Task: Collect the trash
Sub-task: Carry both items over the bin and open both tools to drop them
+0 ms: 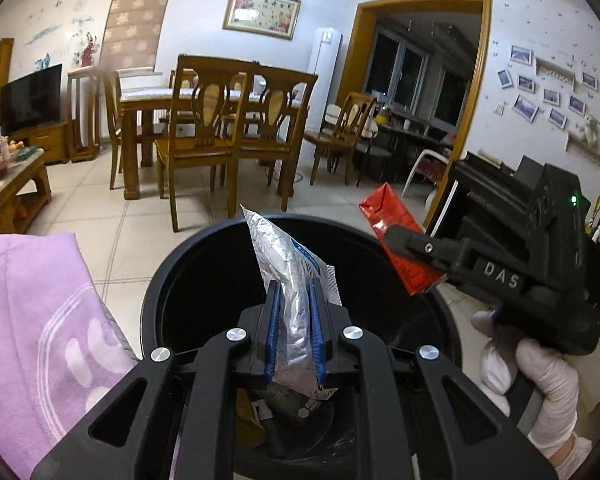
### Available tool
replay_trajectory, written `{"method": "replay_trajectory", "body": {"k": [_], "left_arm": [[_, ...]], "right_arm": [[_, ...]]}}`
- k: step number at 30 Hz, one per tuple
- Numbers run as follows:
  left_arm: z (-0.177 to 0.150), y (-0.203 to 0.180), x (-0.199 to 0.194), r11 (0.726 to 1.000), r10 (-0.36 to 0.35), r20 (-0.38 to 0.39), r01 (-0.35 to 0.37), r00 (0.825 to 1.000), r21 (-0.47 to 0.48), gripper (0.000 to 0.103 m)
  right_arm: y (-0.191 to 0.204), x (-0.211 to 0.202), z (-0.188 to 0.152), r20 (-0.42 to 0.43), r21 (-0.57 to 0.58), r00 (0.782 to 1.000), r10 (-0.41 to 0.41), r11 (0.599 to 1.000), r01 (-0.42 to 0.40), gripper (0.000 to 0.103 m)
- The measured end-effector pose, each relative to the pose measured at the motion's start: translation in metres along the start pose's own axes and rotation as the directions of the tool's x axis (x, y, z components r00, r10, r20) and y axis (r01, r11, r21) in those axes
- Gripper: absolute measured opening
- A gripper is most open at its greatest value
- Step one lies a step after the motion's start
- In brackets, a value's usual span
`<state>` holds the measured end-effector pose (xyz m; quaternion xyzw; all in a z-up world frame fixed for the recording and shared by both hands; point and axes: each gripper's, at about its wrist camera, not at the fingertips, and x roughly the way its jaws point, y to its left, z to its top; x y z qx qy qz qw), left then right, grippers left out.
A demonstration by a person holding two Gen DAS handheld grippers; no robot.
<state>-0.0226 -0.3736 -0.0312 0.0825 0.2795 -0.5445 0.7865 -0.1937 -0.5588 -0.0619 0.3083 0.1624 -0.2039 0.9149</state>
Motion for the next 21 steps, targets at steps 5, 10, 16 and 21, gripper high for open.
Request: {"method": "replay_trajectory", "body": {"k": [5, 10, 16, 21], "left_arm": [[-0.003, -0.006, -0.003, 1.000, 0.002, -0.004, -0.002, 1.000, 0.007, 0.015], [0.001, -0.007, 0.000, 1.000, -0.009, -0.002, 0.009, 1.000, 0.009, 0.015], [0.002, -0.007, 0.000, 1.000, -0.015, -0.006, 0.015, 1.000, 0.002, 0.015], [0.001, -0.006, 0.000, 1.000, -0.002, -0.020, 0.003, 1.000, 0.004, 0.020]], "right_arm": [[-0.001, 0.014, -0.006, -0.015, 0.005, 1.000, -0.005, 1.000, 0.005, 0.051], [0.002, 0.021, -0.007, -0.024, -0.001, 1.000, -0.009, 1.000, 0.009, 0.051], [0.003, 0.020, -0.015, -0.028, 0.004, 1.000, -0.009, 1.000, 0.009, 0.052], [0.003, 0.021, -0.015, -0.029, 0.008, 1.000, -0.002, 1.000, 0.003, 0.053]]}}
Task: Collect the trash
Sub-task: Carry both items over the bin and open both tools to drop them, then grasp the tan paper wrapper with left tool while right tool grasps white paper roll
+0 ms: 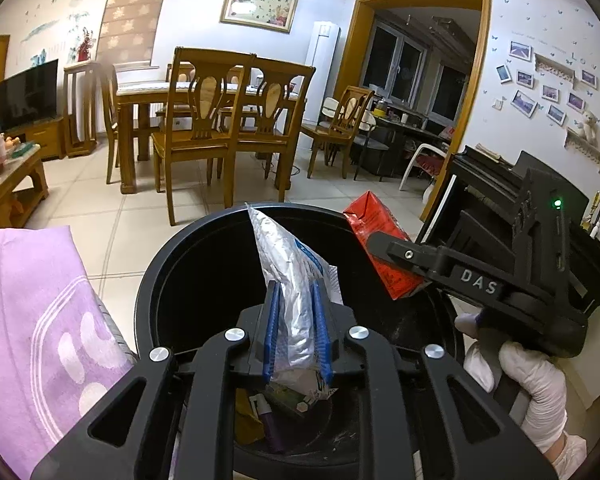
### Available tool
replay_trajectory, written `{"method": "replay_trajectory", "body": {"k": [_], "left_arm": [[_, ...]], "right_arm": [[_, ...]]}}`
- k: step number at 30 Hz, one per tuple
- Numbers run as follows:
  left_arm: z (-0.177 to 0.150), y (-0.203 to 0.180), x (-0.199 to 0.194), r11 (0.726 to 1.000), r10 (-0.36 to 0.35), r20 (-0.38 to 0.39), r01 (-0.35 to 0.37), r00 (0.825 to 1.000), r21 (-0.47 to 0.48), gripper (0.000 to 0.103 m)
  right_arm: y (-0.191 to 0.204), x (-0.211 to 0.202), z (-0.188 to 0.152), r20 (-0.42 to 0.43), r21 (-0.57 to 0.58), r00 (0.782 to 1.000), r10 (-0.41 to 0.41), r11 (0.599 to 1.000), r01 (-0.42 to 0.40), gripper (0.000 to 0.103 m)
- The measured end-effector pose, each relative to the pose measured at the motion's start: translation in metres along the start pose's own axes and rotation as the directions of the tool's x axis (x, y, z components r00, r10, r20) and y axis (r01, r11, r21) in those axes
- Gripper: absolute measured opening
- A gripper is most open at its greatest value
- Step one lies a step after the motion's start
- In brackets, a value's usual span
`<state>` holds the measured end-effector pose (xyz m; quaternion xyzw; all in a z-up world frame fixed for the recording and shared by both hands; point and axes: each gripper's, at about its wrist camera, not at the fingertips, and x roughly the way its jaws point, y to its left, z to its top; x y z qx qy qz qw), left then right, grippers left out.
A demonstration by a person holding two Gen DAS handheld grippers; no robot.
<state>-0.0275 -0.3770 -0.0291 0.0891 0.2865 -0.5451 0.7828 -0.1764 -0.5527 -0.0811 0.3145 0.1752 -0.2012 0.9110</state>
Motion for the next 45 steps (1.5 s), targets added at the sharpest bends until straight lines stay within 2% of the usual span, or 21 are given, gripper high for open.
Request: {"method": "replay_trajectory", "body": {"k": [1, 2, 4, 5, 6, 9, 11, 14, 17, 20, 23, 29, 33, 36, 37, 39, 41, 42, 45], "left_arm": [[0.000, -0.001, 0.001, 1.000, 0.008, -0.006, -0.008, 1.000, 0.005, 0.021], [0.001, -0.003, 0.001, 1.000, 0.017, -0.008, -0.017, 1.000, 0.010, 0.025], [0.002, -0.005, 0.002, 0.999, 0.037, -0.011, -0.036, 0.999, 0.022, 0.049], [0.002, -0.006, 0.000, 0.998, 0.049, 0.001, -0.049, 0.999, 0.028, 0.066], [0.002, -0.008, -0.003, 0.998, 0.056, 0.020, -0.057, 0.998, 0.032, 0.074], [0.001, -0.009, -0.006, 0.998, 0.053, 0.037, -0.054, 0.998, 0.035, 0.080], [0.001, -0.008, -0.006, 0.998, 0.059, 0.038, -0.060, 0.998, 0.032, 0.084], [0.002, -0.008, -0.008, 0.998, 0.058, 0.054, -0.059, 0.997, 0.028, 0.098], [0.001, -0.009, -0.009, 0.998, 0.057, 0.068, -0.059, 0.996, 0.028, 0.098], [0.001, -0.009, -0.010, 0.998, 0.057, 0.072, -0.059, 0.996, 0.027, 0.098], [-0.001, -0.005, -0.020, 0.999, 0.042, 0.111, -0.042, 0.993, 0.005, 0.098], [-0.005, 0.013, -0.072, 0.994, 0.030, 0.204, -0.009, 0.978, -0.105, 0.098], [-0.007, 0.030, -0.127, 0.992, 0.057, 0.261, -0.027, 0.964, -0.120, 0.098], [-0.011, 0.061, -0.170, 0.985, 0.126, 0.299, -0.083, 0.946, -0.153, 0.098], [-0.014, 0.073, -0.181, 0.980, 0.155, 0.300, -0.107, 0.941, -0.170, 0.098], [-0.019, 0.105, -0.201, 0.961, 0.224, 0.285, -0.163, 0.932, -0.225, 0.098], [-0.028, 0.149, -0.225, 0.924, 0.303, 0.265, -0.215, 0.915, -0.315, 0.098], [-0.034, 0.180, -0.239, 0.891, 0.356, 0.240, -0.250, 0.903, -0.380, 0.098], [-0.043, 0.239, -0.261, 0.817, 0.452, 0.181, -0.323, 0.874, -0.477, 0.098]], "right_arm": [[-0.001, 0.001, -0.002, -0.002, 0.003, 1.000, 0.003, 1.000, -0.003, 0.056], [-0.001, 0.002, -0.003, 0.000, 0.004, 1.000, 0.007, 1.000, -0.007, 0.064], [-0.002, 0.002, -0.004, 0.008, 0.004, 1.000, 0.014, 1.000, -0.014, 0.075], [-0.003, 0.001, -0.005, 0.011, 0.007, 1.000, 0.022, 1.000, -0.022, 0.075], [-0.003, 0.001, -0.005, 0.012, 0.008, 1.000, 0.026, 1.000, -0.026, 0.075], [-0.003, 0.000, -0.006, 0.013, 0.008, 0.999, 0.031, 0.999, -0.031, 0.076], [-0.004, -0.002, -0.006, 0.013, 0.019, 0.999, 0.043, 0.999, -0.043, 0.081], [-0.001, -0.006, -0.006, 0.015, 0.027, 0.999, 0.049, 0.998, -0.049, 0.089], [0.001, -0.009, -0.005, 0.016, 0.046, 0.998, 0.066, 0.997, -0.067, 0.098], [0.000, -0.014, -0.003, 0.019, 0.091, 0.996, 0.082, 0.992, -0.083, 0.098], [-0.005, -0.018, -0.001, 0.027, 0.160, 0.993, 0.112, 0.980, -0.115, 0.098], [-0.006, -0.024, 0.006, -0.007, 0.235, 0.982, 0.188, 0.955, -0.181, 0.098], [0.036, -0.020, -0.001, -0.105, 0.146, 0.983, 0.150, 0.980, -0.134, 0.098], [0.084, -0.013, -0.014, -0.171, 0.029, 0.972, 0.160, 0.987, -0.158, 0.098], [0.111, -0.012, -0.026, -0.191, -0.037, 0.968, 0.161, 0.985, -0.171, 0.098], [0.145, -0.011, -0.043, -0.224, -0.108, 0.961, 0.164, 0.975, -0.192, 0.098], [0.190, -0.006, -0.072, -0.289, -0.192, 0.942, 0.172, 0.953, -0.233, 0.098], [0.204, -0.004, -0.081, -0.309, -0.215, 0.935, 0.171, 0.946, -0.244, 0.098], [0.259, 0.005, -0.125, -0.403, -0.301, 0.901, 0.160, 0.907, -0.295, 0.098]]}}
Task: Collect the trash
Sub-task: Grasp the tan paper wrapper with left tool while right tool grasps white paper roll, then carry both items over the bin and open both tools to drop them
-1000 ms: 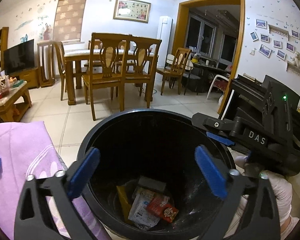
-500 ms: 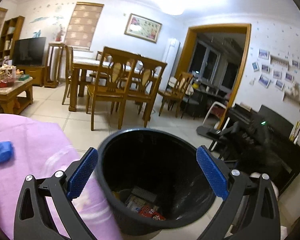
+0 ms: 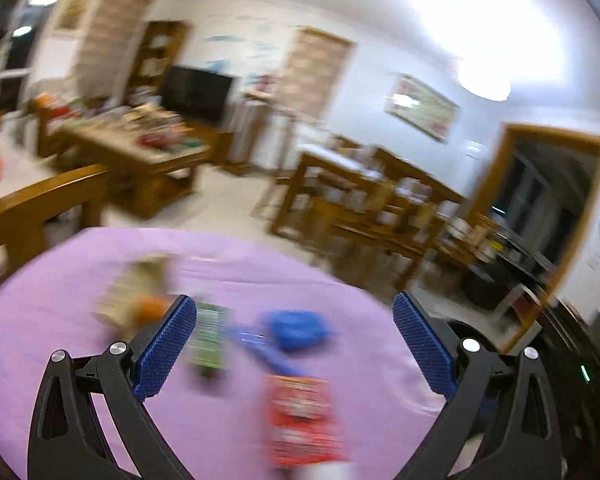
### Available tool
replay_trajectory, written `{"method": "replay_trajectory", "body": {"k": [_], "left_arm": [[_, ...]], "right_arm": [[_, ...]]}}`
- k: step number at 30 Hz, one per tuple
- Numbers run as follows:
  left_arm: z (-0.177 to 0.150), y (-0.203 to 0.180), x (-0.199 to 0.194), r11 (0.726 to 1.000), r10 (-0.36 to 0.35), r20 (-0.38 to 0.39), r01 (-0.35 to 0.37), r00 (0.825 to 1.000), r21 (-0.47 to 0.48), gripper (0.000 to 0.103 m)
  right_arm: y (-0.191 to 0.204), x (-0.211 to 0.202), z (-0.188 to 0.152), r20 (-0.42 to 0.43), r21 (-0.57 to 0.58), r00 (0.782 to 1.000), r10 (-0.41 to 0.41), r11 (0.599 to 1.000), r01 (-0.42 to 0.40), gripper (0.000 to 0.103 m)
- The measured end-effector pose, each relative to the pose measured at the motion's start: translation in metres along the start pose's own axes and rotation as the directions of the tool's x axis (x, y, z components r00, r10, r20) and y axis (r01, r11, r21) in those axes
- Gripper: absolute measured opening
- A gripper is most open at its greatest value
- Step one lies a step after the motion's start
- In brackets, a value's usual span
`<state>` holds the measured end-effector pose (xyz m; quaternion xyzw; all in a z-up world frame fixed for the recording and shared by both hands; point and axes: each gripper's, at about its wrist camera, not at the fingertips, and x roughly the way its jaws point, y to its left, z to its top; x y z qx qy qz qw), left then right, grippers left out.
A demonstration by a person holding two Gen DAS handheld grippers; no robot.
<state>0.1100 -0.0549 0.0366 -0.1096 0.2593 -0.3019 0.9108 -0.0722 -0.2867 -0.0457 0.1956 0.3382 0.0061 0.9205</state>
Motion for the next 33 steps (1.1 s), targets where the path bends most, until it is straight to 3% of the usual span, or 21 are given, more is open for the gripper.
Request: {"method": "replay_trajectory", "body": {"k": [3, 6, 10, 13, 17, 21, 23, 26, 29, 33], "left_arm": [[0.018, 0.049, 0.017, 0.993, 0.114, -0.020, -0.114, 0.993, -0.012, 0.098], [0.026, 0.080, 0.050, 0.986, 0.167, -0.113, -0.169, 0.979, -0.011, 0.098], [0.025, 0.094, 0.089, 0.981, 0.195, -0.210, -0.195, 0.958, 0.019, 0.097], [0.019, 0.101, 0.110, 0.978, 0.210, -0.273, -0.206, 0.939, 0.042, 0.096], [0.005, 0.115, 0.117, 0.982, 0.185, -0.343, -0.189, 0.921, 0.024, 0.070], [0.007, 0.115, 0.110, 0.983, 0.183, -0.345, -0.182, 0.921, 0.037, 0.055], [0.010, 0.117, 0.113, 0.985, 0.168, -0.347, -0.167, 0.923, 0.032, 0.035], [0.011, 0.114, 0.110, 0.983, 0.185, -0.335, -0.174, 0.924, 0.063, 0.013], [0.012, 0.110, 0.111, 0.977, 0.213, -0.314, -0.190, 0.925, 0.102, 0.006], [0.011, 0.117, 0.108, 0.977, 0.213, -0.304, -0.192, 0.929, 0.096, 0.004]], "right_arm": [[0.043, 0.025, -0.009, -0.064, -0.057, 0.997, 0.033, 0.998, -0.037, 0.098], [0.075, 0.048, -0.007, -0.112, -0.101, 0.993, 0.044, 0.993, -0.055, 0.098], [0.110, 0.073, -0.014, -0.164, -0.160, 0.986, 0.040, 0.985, -0.067, 0.097], [0.121, 0.088, -0.017, -0.191, -0.196, 0.982, -0.009, 0.980, -0.029, 0.094], [0.116, 0.104, -0.016, -0.239, -0.215, 0.970, -0.042, 0.977, -0.011, 0.087], [0.122, 0.108, -0.020, -0.236, -0.254, 0.968, -0.081, 0.967, 0.019, 0.084], [0.126, 0.109, -0.022, -0.231, -0.273, 0.968, -0.094, 0.962, 0.029, 0.075], [0.121, 0.106, -0.024, -0.222, -0.293, 0.968, -0.119, 0.955, 0.050, 0.061], [0.118, 0.106, -0.024, -0.207, -0.310, 0.966, -0.152, 0.947, 0.083, 0.041], [0.109, 0.105, -0.021, -0.208, -0.279, 0.970, -0.128, 0.958, 0.067, 0.040]]}}
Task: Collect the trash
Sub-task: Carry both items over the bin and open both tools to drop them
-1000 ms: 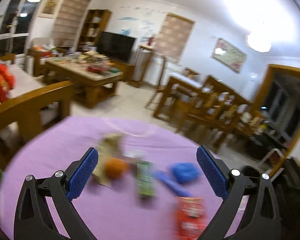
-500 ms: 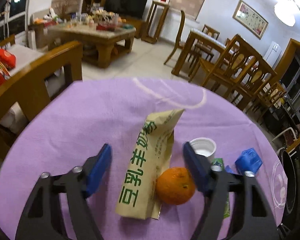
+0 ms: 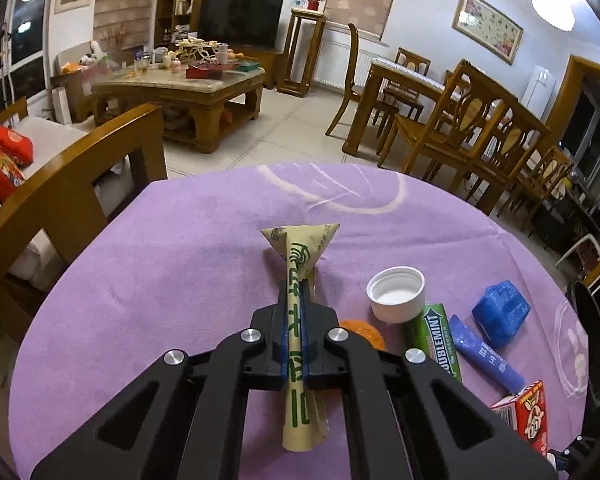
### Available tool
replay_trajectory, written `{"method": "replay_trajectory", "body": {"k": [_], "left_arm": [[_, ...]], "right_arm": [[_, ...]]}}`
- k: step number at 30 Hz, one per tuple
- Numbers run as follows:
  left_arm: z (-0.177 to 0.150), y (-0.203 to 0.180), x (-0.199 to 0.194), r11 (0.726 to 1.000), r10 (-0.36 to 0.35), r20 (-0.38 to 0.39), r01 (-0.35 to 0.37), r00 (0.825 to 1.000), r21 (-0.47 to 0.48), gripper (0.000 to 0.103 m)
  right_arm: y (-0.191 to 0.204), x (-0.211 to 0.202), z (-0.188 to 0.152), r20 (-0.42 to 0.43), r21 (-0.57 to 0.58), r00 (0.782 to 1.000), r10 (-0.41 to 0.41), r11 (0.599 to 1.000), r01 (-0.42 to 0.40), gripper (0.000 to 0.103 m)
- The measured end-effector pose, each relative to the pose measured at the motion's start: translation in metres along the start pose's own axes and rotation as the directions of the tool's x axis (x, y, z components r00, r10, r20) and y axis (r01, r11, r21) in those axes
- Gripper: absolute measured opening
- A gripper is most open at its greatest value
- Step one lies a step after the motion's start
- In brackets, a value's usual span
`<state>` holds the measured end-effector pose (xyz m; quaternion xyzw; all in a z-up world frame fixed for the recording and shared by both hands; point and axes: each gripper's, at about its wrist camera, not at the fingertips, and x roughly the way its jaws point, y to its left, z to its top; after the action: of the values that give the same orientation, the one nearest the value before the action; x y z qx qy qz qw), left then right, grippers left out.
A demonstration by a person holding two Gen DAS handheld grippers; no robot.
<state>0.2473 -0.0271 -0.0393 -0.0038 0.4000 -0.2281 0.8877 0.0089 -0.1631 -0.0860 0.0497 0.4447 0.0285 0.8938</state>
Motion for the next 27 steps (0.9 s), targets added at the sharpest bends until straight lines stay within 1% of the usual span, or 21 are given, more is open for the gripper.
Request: {"method": "replay_trajectory", "body": {"k": [3, 5, 6, 8, 10, 12, 15, 17, 21, 23, 24, 25, 27], "left_arm": [[-0.001, 0.010, -0.014, 0.999, -0.009, 0.050, 0.011, 0.999, -0.046, 0.004], [-0.004, 0.013, -0.033, 0.997, -0.019, 0.103, 0.026, 0.994, -0.066, 0.004], [-0.007, 0.013, -0.047, 0.996, -0.038, 0.138, 0.048, 0.990, -0.069, 0.004], [-0.011, 0.009, -0.066, 0.996, -0.051, 0.175, 0.063, 0.983, -0.067, 0.004], [-0.016, 0.004, -0.085, 0.992, -0.094, 0.210, 0.108, 0.973, -0.058, 0.005], [-0.022, -0.005, -0.103, 0.990, -0.120, 0.237, 0.133, 0.964, -0.038, 0.005], [-0.030, -0.026, -0.121, 0.986, -0.160, 0.260, 0.167, 0.952, -0.004, 0.005], [-0.036, -0.047, -0.131, 0.984, -0.176, 0.277, 0.173, 0.945, 0.034, 0.005], [-0.047, -0.098, -0.136, 0.966, -0.255, 0.279, 0.234, 0.926, 0.106, 0.005], [-0.052, -0.133, -0.134, 0.947, -0.314, 0.265, 0.281, 0.912, 0.155, 0.005], [-0.055, -0.154, -0.131, 0.933, -0.351, 0.254, 0.311, 0.902, 0.183, 0.005], [-0.058, -0.170, -0.129, 0.922, -0.374, 0.246, 0.330, 0.894, 0.202, 0.005], [-0.063, -0.205, -0.120, 0.895, -0.428, 0.222, 0.378, 0.876, 0.237, 0.005]], "right_arm": [[-0.011, -0.001, 0.000, 0.013, 0.047, 0.998, 0.060, 0.997, -0.061, 0.040], [-0.016, -0.003, 0.000, 0.025, 0.064, 0.993, 0.111, 0.992, -0.113, 0.040], [-0.017, -0.007, 0.000, 0.043, 0.067, 0.989, 0.143, 0.987, -0.146, 0.040], [-0.019, -0.014, -0.001, 0.080, 0.061, 0.984, 0.162, 0.984, -0.167, 0.040], [-0.019, -0.023, -0.003, 0.122, 0.050, 0.976, 0.183, 0.980, -0.190, 0.040], [-0.021, -0.032, -0.006, 0.163, 0.048, 0.967, 0.196, 0.977, -0.206, 0.040], [-0.033, -0.052, -0.011, 0.258, 0.061, 0.937, 0.235, 0.964, -0.258, 0.040], [-0.045, -0.062, -0.014, 0.294, 0.087, 0.924, 0.243, 0.956, -0.279, 0.040], [-0.087, -0.094, -0.019, 0.397, 0.159, 0.895, 0.205, 0.945, -0.287, 0.040], [-0.119, -0.117, -0.022, 0.465, 0.215, 0.874, 0.143, 0.939, -0.268, 0.040], [-0.128, -0.123, -0.024, 0.481, 0.232, 0.868, 0.124, 0.937, -0.262, 0.040], [-0.149, -0.136, -0.028, 0.512, 0.269, 0.856, 0.078, 0.931, -0.246, 0.040], [-0.175, -0.152, -0.034, 0.541, 0.318, 0.841, 0.010, 0.923, -0.215, 0.040]]}}
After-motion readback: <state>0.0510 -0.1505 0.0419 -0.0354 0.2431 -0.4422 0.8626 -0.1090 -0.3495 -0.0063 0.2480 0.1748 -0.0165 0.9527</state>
